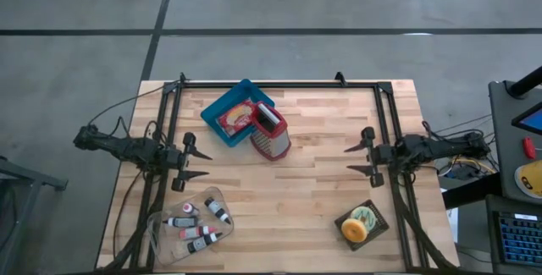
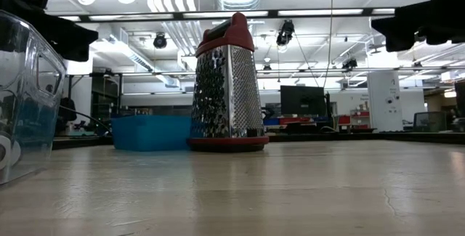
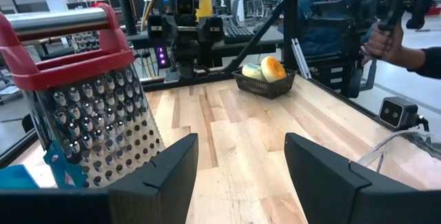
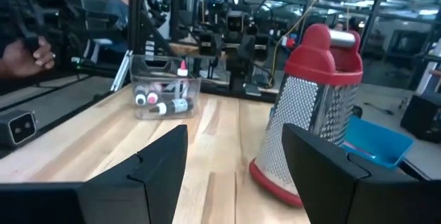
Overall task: Pick & Place Food Item
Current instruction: Return to Home Position
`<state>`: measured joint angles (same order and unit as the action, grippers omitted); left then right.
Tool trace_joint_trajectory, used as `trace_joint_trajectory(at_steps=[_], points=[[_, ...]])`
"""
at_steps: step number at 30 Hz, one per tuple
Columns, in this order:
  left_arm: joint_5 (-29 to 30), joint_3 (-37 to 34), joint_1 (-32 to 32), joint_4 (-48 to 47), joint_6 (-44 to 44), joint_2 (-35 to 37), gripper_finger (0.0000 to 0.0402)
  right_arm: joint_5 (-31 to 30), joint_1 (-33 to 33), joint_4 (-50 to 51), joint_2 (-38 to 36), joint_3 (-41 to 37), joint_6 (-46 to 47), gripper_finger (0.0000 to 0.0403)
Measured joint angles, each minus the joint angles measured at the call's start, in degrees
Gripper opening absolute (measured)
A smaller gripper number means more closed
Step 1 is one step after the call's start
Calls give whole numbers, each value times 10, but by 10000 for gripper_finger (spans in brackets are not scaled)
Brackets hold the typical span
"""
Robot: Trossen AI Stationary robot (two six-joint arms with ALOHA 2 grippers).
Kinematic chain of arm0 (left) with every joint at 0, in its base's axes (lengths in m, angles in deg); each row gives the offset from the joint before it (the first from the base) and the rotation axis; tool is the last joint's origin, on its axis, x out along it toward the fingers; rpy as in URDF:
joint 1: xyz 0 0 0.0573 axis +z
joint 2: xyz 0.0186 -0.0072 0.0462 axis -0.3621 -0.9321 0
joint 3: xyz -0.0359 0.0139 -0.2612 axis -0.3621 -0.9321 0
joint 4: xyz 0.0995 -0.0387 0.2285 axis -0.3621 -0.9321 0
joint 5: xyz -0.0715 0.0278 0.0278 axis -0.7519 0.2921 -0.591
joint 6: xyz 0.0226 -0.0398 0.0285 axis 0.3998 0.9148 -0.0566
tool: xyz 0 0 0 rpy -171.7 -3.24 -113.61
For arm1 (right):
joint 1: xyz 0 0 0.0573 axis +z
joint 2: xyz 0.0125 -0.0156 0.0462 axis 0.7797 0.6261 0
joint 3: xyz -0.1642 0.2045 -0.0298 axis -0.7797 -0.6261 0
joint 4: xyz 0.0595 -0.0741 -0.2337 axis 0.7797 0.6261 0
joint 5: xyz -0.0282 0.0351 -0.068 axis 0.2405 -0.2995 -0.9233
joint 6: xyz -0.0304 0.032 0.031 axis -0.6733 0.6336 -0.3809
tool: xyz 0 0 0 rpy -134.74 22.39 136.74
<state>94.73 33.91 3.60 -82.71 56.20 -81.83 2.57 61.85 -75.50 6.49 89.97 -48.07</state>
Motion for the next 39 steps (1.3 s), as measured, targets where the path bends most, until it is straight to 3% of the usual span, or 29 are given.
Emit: trace_joint_trajectory(at_steps=[16,39], points=[[2,0,0,-2,0,-2,220,-29,0,-9,1,0,-27,233],[2,0,0,-1,0,-2,220,-28,0,13,9,0,22,233]])
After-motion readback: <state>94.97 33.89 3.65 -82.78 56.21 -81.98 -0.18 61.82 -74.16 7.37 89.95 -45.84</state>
